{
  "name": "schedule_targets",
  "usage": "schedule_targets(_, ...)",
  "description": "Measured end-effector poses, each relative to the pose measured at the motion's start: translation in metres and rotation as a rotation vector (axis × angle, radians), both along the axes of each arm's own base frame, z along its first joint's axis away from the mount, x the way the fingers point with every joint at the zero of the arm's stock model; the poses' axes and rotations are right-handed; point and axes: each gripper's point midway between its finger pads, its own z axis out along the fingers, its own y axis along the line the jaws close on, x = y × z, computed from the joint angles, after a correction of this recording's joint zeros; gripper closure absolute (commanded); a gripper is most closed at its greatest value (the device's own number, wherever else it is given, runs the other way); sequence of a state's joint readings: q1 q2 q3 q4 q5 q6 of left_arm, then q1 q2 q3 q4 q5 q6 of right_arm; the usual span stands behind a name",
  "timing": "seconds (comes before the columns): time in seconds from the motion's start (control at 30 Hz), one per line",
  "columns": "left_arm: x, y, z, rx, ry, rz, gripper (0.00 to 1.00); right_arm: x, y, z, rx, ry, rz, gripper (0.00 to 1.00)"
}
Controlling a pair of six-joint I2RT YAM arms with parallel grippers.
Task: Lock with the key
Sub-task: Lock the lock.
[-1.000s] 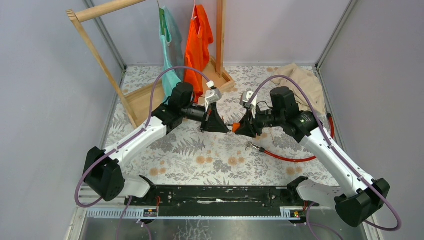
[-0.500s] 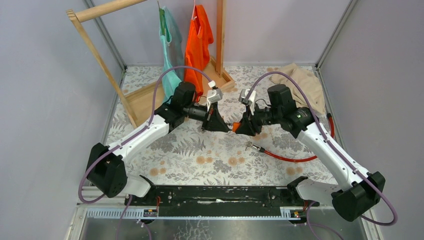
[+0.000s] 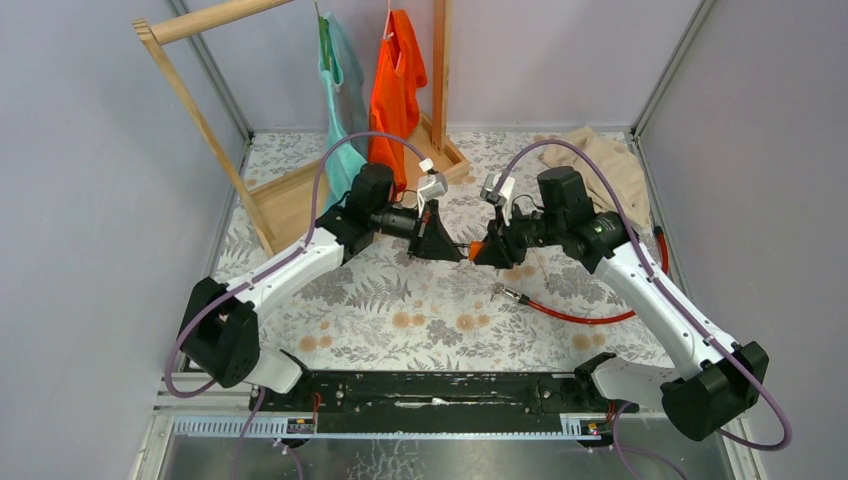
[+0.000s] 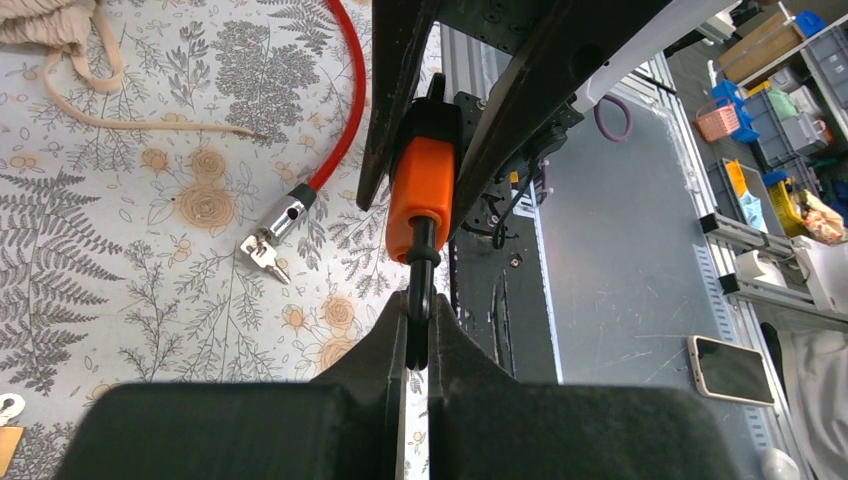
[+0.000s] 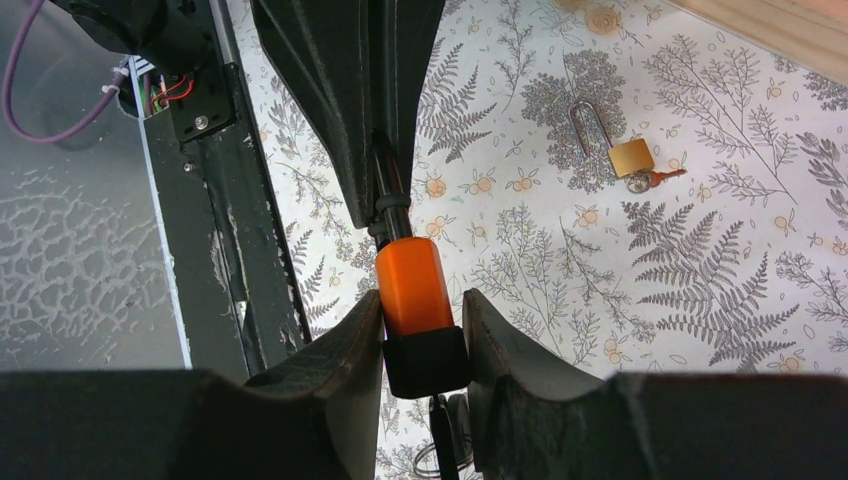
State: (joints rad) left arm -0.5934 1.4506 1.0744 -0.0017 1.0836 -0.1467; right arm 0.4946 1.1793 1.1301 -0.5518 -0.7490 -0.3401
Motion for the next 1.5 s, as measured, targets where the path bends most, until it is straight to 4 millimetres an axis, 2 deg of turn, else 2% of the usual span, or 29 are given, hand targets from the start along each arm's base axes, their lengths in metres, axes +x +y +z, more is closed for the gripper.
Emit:
schedule_targets(0.4, 0.006, -0.006, -0.004, -0.016, 0.027, 0.002, 1.00, 0.004, -0.003, -0.002, 0.001, 0.047, -0.044, 1.00)
schedule_targets(0.5, 0.007, -0.006, -0.005, -0.015, 0.018, 0.000, 0.95, 0.004, -0.004, -0.004, -0.005, 0.046, -0.046, 1.00)
schedule_targets(0.7, 0.010, -0.006, -0.005, -0.010, -0.076, -0.007, 0.69, 0.005, -0.008, -0.004, -0.027, -0.006, -0.035, 1.00)
schedule_targets(0.8, 0.007, -0.012, 0.000, -0.013, -0.121, -0.023, 0.54, 0.005, -0.001, 0.000, -0.015, -0.057, -0.003, 1.00)
schedule_targets(0.97, 0.006, -0.012, 0.006, -0.015, -0.157, -0.039, 0.31, 0.008, -0.001, -0.002, -0.022, -0.115, 0.007, 1.00)
schedule_targets(1.1, 0.006, -0.010, 0.017, -0.024, -0.213, -0.050, 0.19, 0.004, -0.001, -0.012, -0.038, -0.109, 0.023, 1.00)
schedule_targets(1.2, 0.003, -0.004, 0.020, -0.019, -0.246, -0.058, 0.22, 0.003, -0.002, -0.011, -0.038, -0.114, 0.025, 1.00)
schedule_targets(1.5, 0.001, 0.012, 0.007, 0.044, -0.298, -0.065, 0.59, -0.004, 0.000, -0.002, -0.005, -0.119, 0.050, 1.00)
